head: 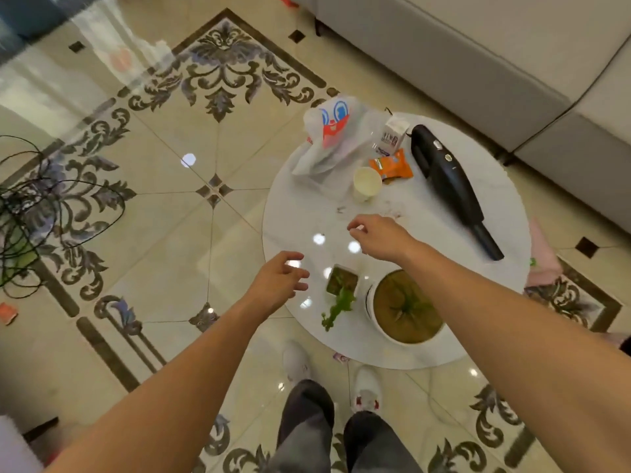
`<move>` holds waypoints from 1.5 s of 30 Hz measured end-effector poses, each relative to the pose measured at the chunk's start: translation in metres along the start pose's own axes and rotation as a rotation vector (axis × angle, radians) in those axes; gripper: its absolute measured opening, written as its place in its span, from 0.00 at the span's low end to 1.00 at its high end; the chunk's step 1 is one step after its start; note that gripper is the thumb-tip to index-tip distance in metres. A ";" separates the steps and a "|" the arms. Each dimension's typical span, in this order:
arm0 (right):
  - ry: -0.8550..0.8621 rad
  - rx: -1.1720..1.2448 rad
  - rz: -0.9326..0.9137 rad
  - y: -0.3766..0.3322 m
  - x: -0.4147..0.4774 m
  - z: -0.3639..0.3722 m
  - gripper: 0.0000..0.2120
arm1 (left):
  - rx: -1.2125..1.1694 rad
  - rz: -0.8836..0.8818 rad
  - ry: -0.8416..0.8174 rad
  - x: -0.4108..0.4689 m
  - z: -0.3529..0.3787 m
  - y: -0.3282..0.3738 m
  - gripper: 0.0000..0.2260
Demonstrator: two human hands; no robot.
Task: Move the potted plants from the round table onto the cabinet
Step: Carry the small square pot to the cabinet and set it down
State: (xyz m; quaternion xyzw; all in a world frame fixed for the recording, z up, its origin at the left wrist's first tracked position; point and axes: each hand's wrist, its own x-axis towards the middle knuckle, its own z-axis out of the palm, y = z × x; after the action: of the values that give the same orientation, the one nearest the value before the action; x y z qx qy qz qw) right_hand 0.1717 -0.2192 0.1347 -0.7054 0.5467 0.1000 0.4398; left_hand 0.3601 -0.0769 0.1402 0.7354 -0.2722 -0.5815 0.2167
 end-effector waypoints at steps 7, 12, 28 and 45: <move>-0.124 -0.044 0.078 0.012 0.055 0.032 0.16 | 0.286 0.008 -0.099 0.081 0.027 -0.048 0.24; -0.192 -0.044 0.130 0.012 0.060 0.056 0.17 | 0.440 0.064 -0.178 0.111 0.057 -0.067 0.38; -0.280 0.056 0.315 0.005 0.058 0.076 0.22 | 0.438 0.122 -0.165 0.142 0.079 -0.077 0.23; -0.329 0.264 -0.187 -0.148 -0.083 -0.071 0.17 | 0.200 0.415 0.257 -0.087 -0.040 0.035 0.24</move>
State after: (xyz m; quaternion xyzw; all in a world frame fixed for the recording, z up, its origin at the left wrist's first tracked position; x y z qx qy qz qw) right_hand 0.2429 -0.2116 0.3041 -0.6636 0.4084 0.0999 0.6188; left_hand 0.3789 -0.0468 0.2357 0.7494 -0.4436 -0.3966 0.2906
